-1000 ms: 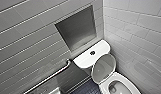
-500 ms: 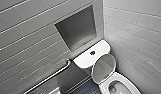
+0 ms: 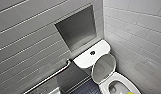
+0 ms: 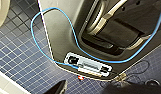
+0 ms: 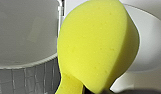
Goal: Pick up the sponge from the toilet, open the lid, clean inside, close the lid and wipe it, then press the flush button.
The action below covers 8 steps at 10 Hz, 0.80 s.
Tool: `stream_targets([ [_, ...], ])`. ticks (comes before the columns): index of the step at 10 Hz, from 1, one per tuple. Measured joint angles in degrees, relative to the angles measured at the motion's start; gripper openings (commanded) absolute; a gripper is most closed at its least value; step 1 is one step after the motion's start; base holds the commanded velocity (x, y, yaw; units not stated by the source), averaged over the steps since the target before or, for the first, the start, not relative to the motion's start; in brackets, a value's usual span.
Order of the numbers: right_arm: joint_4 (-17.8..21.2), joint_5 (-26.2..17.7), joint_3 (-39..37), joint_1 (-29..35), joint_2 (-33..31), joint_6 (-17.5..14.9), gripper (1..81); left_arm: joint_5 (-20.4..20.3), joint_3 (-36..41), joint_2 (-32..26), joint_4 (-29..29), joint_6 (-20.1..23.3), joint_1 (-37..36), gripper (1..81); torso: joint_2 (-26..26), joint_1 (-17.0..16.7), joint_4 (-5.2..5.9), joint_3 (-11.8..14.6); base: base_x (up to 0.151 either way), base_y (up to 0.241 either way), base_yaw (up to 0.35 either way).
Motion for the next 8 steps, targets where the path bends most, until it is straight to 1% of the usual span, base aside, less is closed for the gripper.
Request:
stream_targets([
  [2, -0.1, -9.3, -3.6, 8.7, 5.2, -0.4, 1.0, 0.0, 0.0, 0.0, 0.0, 0.0, 0.0, 81.1, 0.0, 0.0, 0.00, 0.0, 0.000, 0.000, 0.000],
  [4, -0.2, -16.8, -10.8, 15.5, 12.6, -0.7, 1.0, 0.0, 0.0, 0.0, 0.0, 0.0, 0.0, 81.1, 0.0, 0.0, 0.00, 0.0, 0.000, 0.000, 0.000],
  [6, 0.0, -21.5, -19.7, 19.0, 18.8, -0.6, 1.0, 0.0, 0.0, 0.0, -0.1, -0.1, 0.0, 81.1, 0.0, 0.0, 0.00, 0.0, 0.000, 0.000, 0.000],
  [8, 1.5, -24.2, -28.0, 21.4, 26.0, -0.6, 1.0, 0.0, 0.0, -0.1, -0.1, -0.2, 0.0, 81.1, 0.0, 0.0, 0.00, 0.0, 0.000, 0.000, 0.000],
])
